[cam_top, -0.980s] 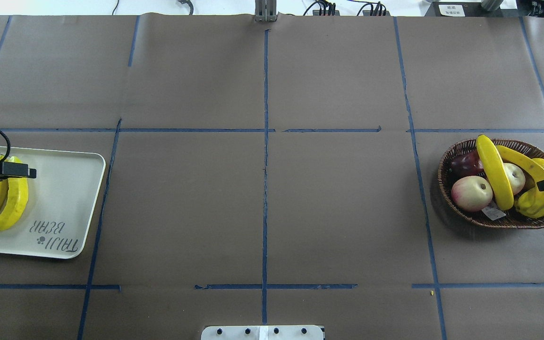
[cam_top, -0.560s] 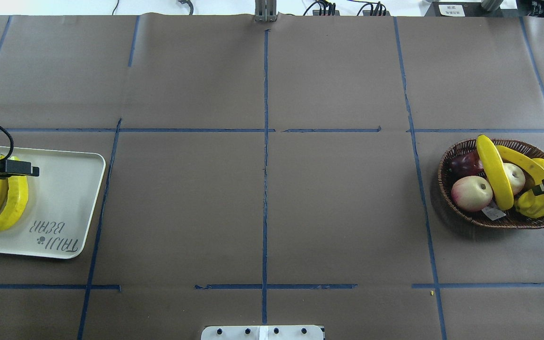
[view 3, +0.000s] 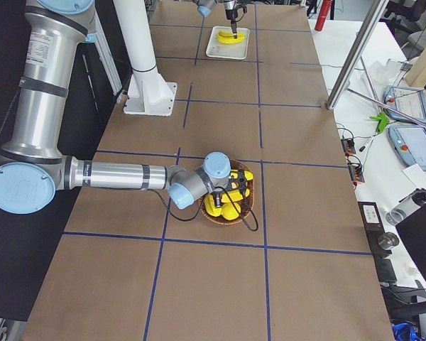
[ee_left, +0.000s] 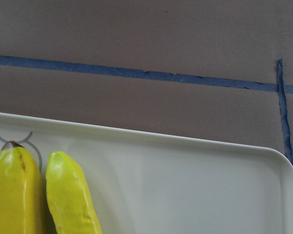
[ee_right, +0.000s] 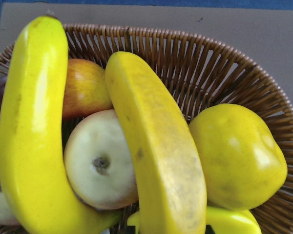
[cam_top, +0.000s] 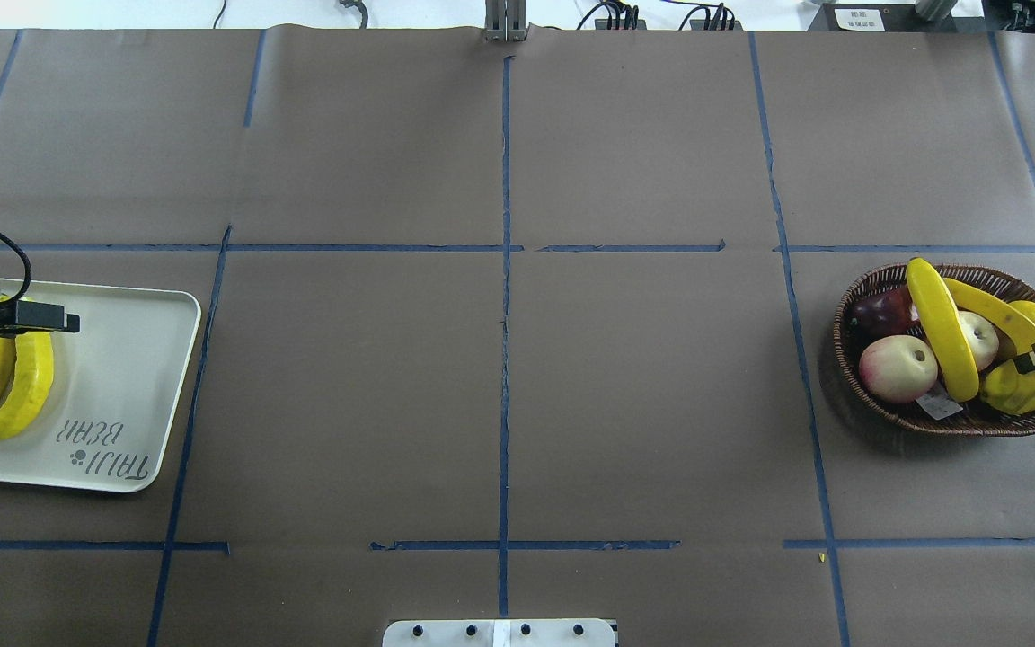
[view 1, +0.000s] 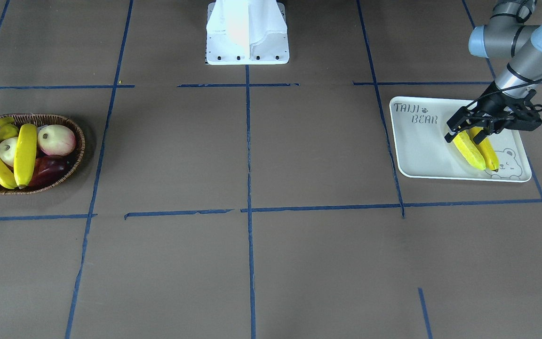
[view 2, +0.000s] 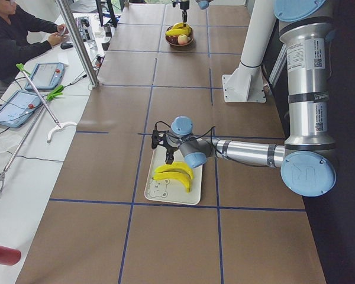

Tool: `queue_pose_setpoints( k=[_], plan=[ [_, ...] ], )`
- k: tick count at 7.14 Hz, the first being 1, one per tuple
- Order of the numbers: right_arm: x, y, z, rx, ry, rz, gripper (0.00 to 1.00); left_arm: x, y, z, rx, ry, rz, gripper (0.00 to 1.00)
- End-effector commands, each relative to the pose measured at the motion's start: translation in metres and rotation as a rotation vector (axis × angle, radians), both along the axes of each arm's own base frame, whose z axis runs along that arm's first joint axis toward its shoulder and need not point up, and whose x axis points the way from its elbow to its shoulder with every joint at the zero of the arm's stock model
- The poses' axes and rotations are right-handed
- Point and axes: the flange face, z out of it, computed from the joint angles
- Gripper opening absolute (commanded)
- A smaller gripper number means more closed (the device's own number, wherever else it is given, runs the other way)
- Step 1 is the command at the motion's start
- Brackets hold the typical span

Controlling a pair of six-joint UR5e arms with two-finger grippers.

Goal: Transfer all bananas from basket to plate

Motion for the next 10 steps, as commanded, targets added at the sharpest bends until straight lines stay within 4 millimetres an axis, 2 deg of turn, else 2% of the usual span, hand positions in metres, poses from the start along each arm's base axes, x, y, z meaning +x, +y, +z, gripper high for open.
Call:
queue_pose_setpoints(
  k=[1,2,3,4,5,7,8,9,10],
  plan=[
    [0.002,0.002,-0.009,0.036,-0.031,-0.004,0.01,0.000,-0.001,0.000,0.001,0.001,-0.001,0.99],
    [0.025,0.002,-0.021,0.053,-0.075,0.029,0.01,0.000,0.000,0.000,0.000,0.001,0.000,0.99],
    [0.060,0.014,-0.032,0.094,-0.099,0.095,0.00,0.000,0.000,0.000,0.000,0.001,0.000,0.99],
    [0.089,0.018,-0.042,0.125,-0.109,0.162,0.00,0.000,0.000,0.000,0.000,0.001,0.000,0.99],
    [0.105,0.016,-0.050,0.146,-0.110,0.205,0.00,0.001,-0.001,-0.002,0.003,0.003,0.002,0.99],
    [0.127,0.012,-0.084,0.205,-0.122,0.269,0.00,0.007,-0.009,-0.010,-0.037,0.033,-0.036,0.99],
    [0.125,0.002,-0.106,0.205,-0.136,0.282,0.00,0.010,-0.011,-0.017,-0.030,0.044,-0.035,0.99],
    [0.105,-0.030,-0.144,0.138,-0.191,0.314,0.00,0.017,-0.020,-0.033,-0.053,0.079,-0.064,0.99],
    [0.063,-0.056,-0.185,0.060,-0.251,0.318,0.00,0.028,-0.034,-0.060,-0.084,0.140,-0.105,0.99]
  ],
)
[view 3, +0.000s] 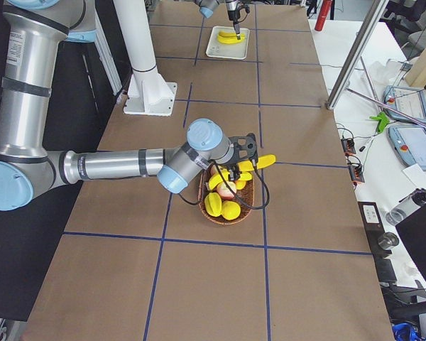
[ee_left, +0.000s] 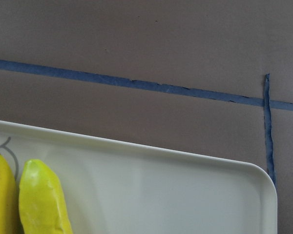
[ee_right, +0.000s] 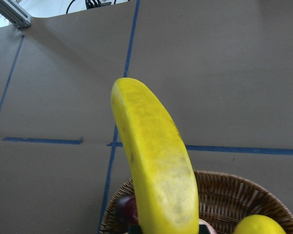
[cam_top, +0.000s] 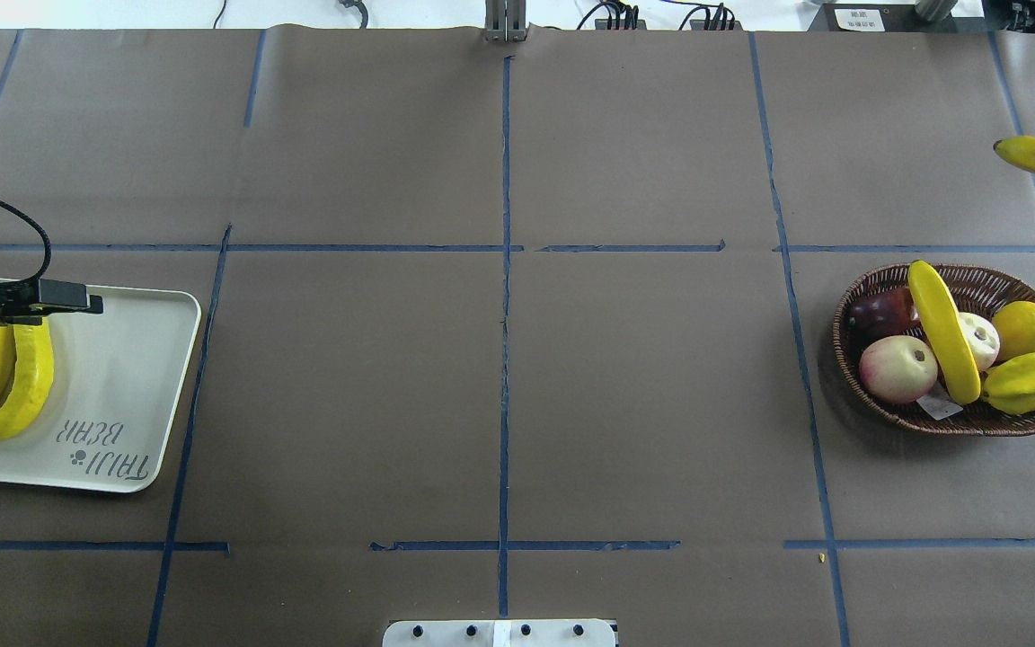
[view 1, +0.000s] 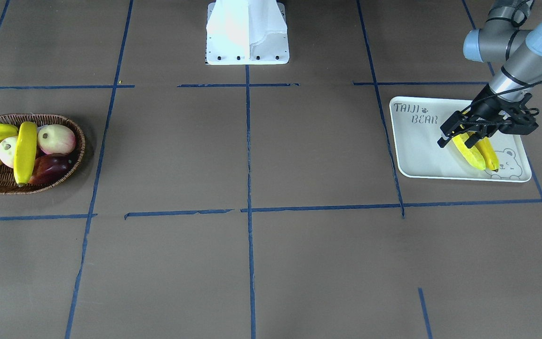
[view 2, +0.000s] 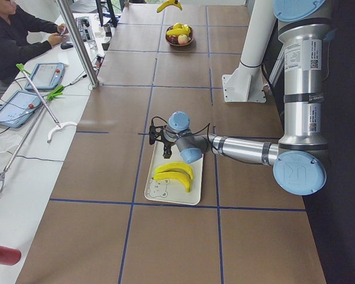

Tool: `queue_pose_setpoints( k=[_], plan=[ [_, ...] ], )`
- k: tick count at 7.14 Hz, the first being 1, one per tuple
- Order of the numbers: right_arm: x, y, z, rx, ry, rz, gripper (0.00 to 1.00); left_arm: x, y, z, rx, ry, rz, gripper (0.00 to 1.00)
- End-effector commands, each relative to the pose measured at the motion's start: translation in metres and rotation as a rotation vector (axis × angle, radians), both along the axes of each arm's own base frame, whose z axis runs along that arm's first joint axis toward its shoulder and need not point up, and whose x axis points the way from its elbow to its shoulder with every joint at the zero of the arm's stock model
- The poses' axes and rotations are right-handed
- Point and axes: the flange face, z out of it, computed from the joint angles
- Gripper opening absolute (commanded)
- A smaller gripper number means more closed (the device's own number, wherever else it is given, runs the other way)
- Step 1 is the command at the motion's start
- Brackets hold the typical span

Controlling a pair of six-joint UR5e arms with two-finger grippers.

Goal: Transfer all bananas from basket to plate

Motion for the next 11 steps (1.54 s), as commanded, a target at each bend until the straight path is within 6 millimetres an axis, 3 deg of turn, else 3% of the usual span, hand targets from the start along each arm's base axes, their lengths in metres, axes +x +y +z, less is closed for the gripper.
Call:
queue_pose_setpoints(
  k=[1,2,4,6,7,9,10,11],
  plan=[
    [-0.086,-0.051,-0.089,-0.092,-0.121,-0.007,0.00,0.018,-0.020,-0.045,-0.064,0.107,-0.054,0.99],
    [-0.134,-0.061,-0.124,-0.148,-0.163,-0.022,0.00,0.026,-0.024,-0.072,-0.115,0.190,-0.039,0.99],
    [-0.228,-0.056,-0.198,-0.188,-0.249,-0.021,0.00,0.044,-0.044,-0.161,-0.227,0.375,-0.096,0.99],
    [-0.320,-0.016,-0.245,-0.123,-0.282,-0.021,0.00,0.068,-0.060,-0.244,-0.364,0.537,-0.131,0.99],
    [-0.356,0.009,-0.252,-0.093,-0.278,0.009,0.00,0.079,-0.072,-0.290,-0.421,0.613,-0.142,0.99],
    [-0.420,0.053,-0.279,-0.054,-0.266,0.046,0.00,0.126,-0.065,-0.332,-0.476,0.643,-0.126,0.99],
    [-0.448,0.069,-0.307,-0.045,-0.239,0.072,0.00,0.171,-0.050,-0.358,-0.469,0.645,-0.154,0.99],
    [-0.457,0.073,-0.317,-0.049,-0.222,0.071,0.00,0.187,-0.042,-0.364,-0.469,0.639,-0.159,0.99]
  ],
)
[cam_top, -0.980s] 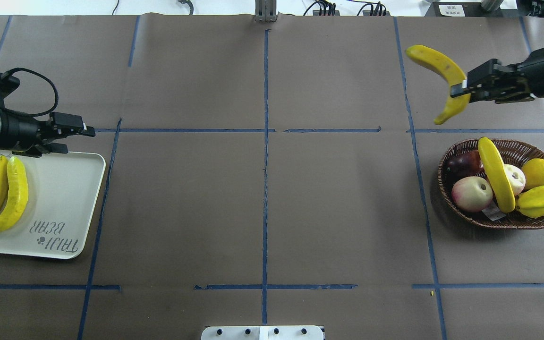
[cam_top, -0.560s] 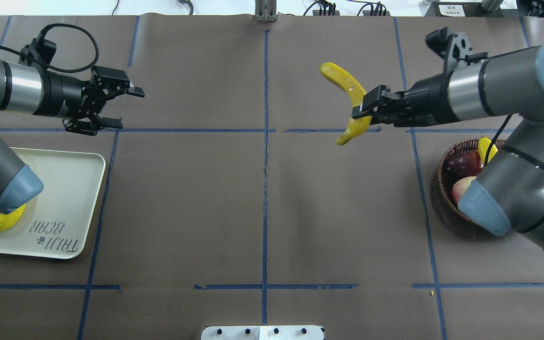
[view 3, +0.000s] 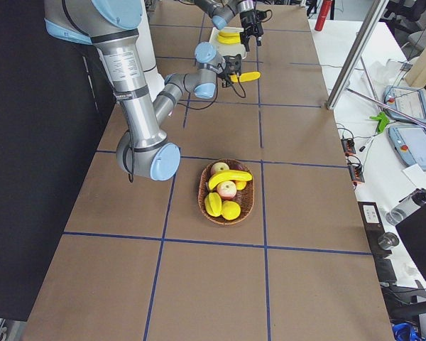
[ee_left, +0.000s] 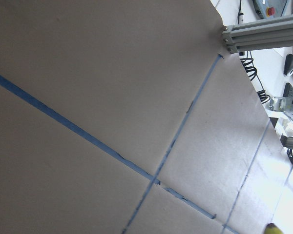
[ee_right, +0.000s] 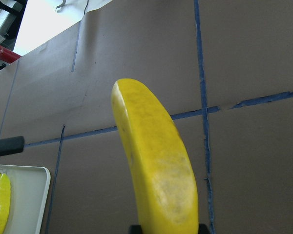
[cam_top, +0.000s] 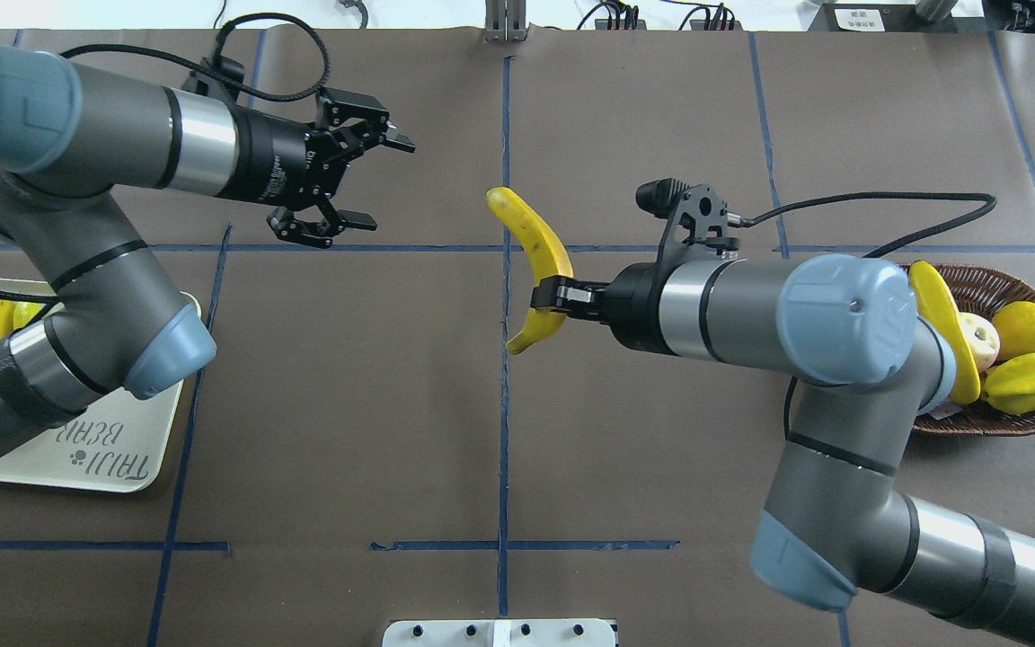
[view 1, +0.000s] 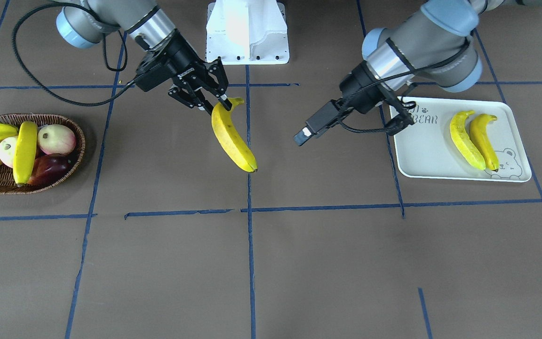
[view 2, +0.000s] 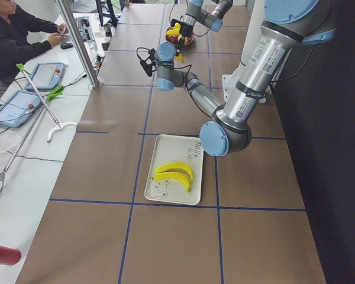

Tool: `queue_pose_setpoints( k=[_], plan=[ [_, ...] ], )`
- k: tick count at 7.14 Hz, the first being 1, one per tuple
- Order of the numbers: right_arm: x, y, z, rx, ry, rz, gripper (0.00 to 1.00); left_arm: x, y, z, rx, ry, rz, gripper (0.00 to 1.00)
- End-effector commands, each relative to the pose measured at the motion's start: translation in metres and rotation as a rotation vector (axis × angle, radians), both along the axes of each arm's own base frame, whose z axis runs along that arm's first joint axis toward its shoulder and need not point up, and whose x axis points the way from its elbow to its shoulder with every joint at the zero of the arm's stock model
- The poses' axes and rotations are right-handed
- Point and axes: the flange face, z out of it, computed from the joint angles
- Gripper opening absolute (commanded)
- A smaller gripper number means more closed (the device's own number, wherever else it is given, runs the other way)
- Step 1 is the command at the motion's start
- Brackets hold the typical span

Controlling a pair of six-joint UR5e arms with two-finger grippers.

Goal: Transfer all bananas from basket to plate

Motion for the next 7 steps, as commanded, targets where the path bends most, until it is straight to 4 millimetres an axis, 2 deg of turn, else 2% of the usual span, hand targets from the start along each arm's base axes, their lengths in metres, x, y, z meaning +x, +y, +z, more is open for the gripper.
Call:
queue_pose_setpoints(
  k=[1,4,5,7],
  plan=[
    [-0.019,0.013,-0.019,0.003,0.022,0.013,0.00,0.040,0.021,-0.016,-0.004,-0.005,0.010,0.99],
    [-0.018,0.013,-0.020,0.004,0.020,0.015,0.00,0.062,0.033,-0.016,-0.003,-0.013,0.045,0.99],
    [-0.017,0.013,-0.020,0.004,0.019,0.017,0.00,0.074,0.024,-0.024,-0.005,-0.015,0.044,0.98],
    [-0.017,0.013,-0.021,0.005,0.018,0.017,0.00,0.086,0.014,-0.022,-0.012,-0.025,0.036,0.98]
  ],
)
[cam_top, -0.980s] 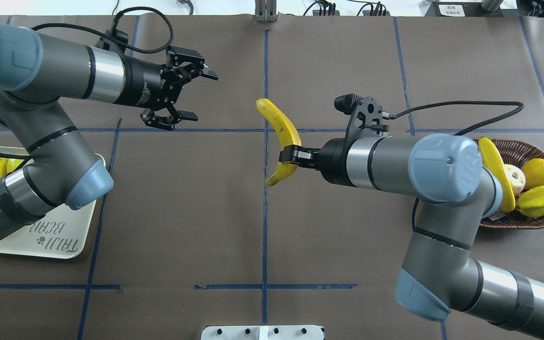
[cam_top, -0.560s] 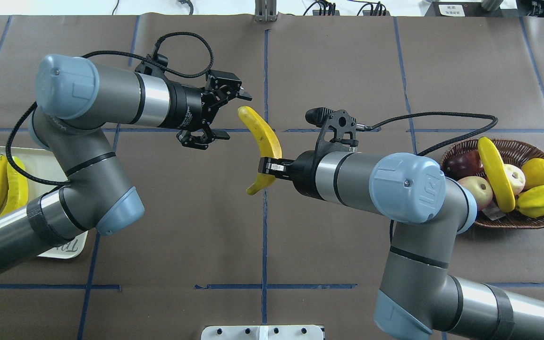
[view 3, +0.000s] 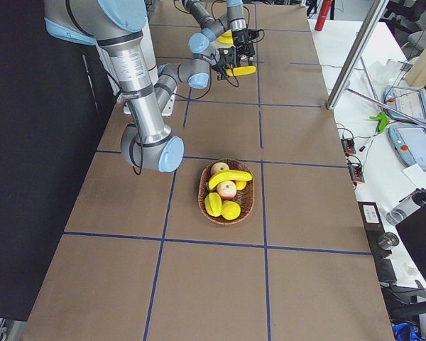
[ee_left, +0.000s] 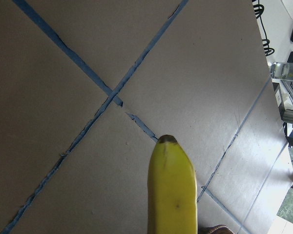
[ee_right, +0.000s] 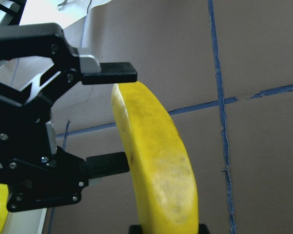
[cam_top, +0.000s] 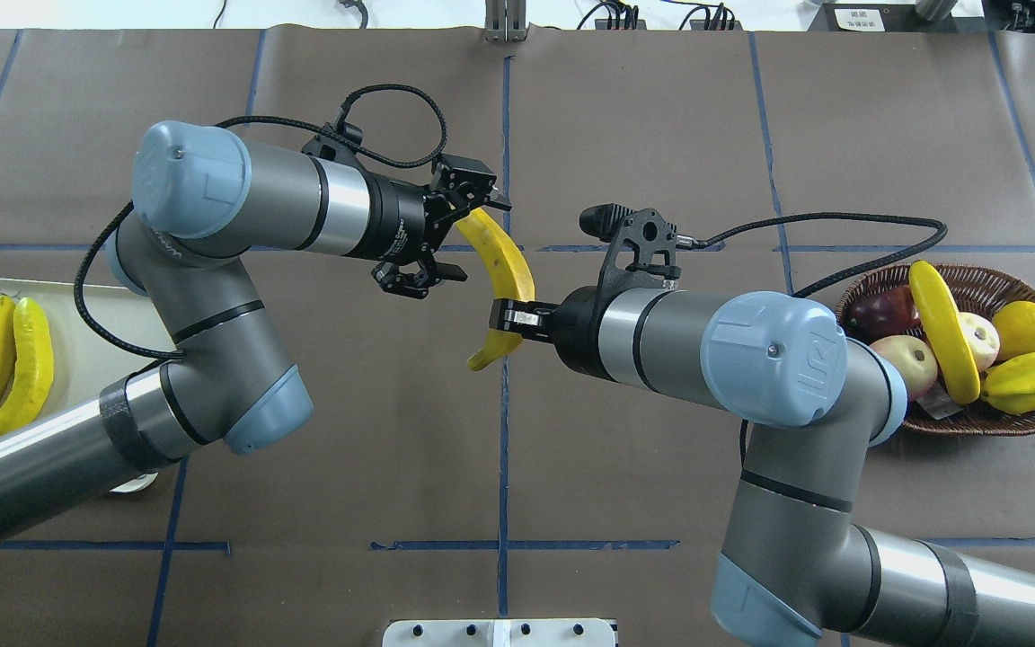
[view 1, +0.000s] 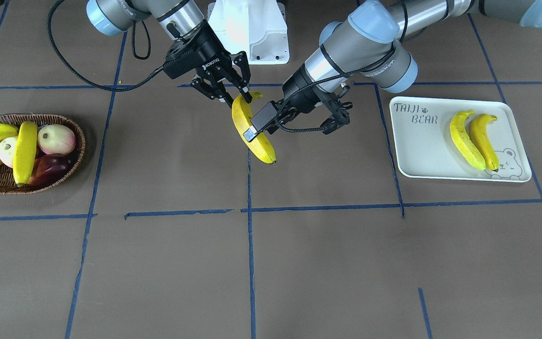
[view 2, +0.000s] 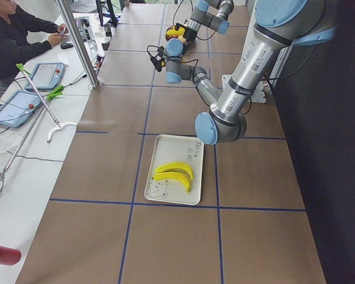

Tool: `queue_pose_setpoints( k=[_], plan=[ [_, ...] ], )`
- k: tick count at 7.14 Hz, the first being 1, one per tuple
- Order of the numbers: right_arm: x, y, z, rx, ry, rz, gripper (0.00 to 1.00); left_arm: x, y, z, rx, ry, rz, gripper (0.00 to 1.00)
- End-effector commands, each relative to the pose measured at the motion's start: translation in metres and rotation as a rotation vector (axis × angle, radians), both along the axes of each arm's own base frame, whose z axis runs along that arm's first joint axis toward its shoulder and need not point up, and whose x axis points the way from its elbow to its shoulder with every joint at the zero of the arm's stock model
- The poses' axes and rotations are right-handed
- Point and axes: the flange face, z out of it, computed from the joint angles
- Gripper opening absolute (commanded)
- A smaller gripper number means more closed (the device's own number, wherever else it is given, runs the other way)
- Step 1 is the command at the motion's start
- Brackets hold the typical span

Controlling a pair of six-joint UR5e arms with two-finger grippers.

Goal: Transfer all bananas from basket to plate

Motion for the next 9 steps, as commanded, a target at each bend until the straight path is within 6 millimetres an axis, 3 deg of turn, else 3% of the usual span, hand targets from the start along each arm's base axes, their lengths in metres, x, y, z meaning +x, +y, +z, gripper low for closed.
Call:
queue_pose_setpoints(
  k=[1,2,4,5,6,9],
  plan=[
    [0.000,0.001,-0.001,0.001,-0.003,-0.001,0.00,0.011,-0.004,-0.003,0.001,-0.001,-0.020,0.78],
    [0.002,0.001,-0.001,0.001,-0.003,0.000,0.00,0.010,-0.004,0.000,0.016,-0.007,-0.020,0.05],
    [0.004,0.001,0.000,0.002,-0.002,0.000,0.02,0.002,-0.004,-0.005,0.069,-0.004,-0.022,0.00],
    [0.006,0.002,-0.002,0.004,-0.008,-0.001,0.11,0.002,-0.005,-0.003,0.066,-0.008,-0.024,0.00],
    [0.010,0.004,-0.005,0.006,-0.014,-0.003,0.99,0.001,-0.006,-0.003,0.067,-0.008,-0.025,0.00],
    [0.022,0.008,-0.012,0.016,-0.036,-0.006,1.00,-0.005,-0.013,0.002,0.072,-0.023,-0.035,0.00]
  ],
)
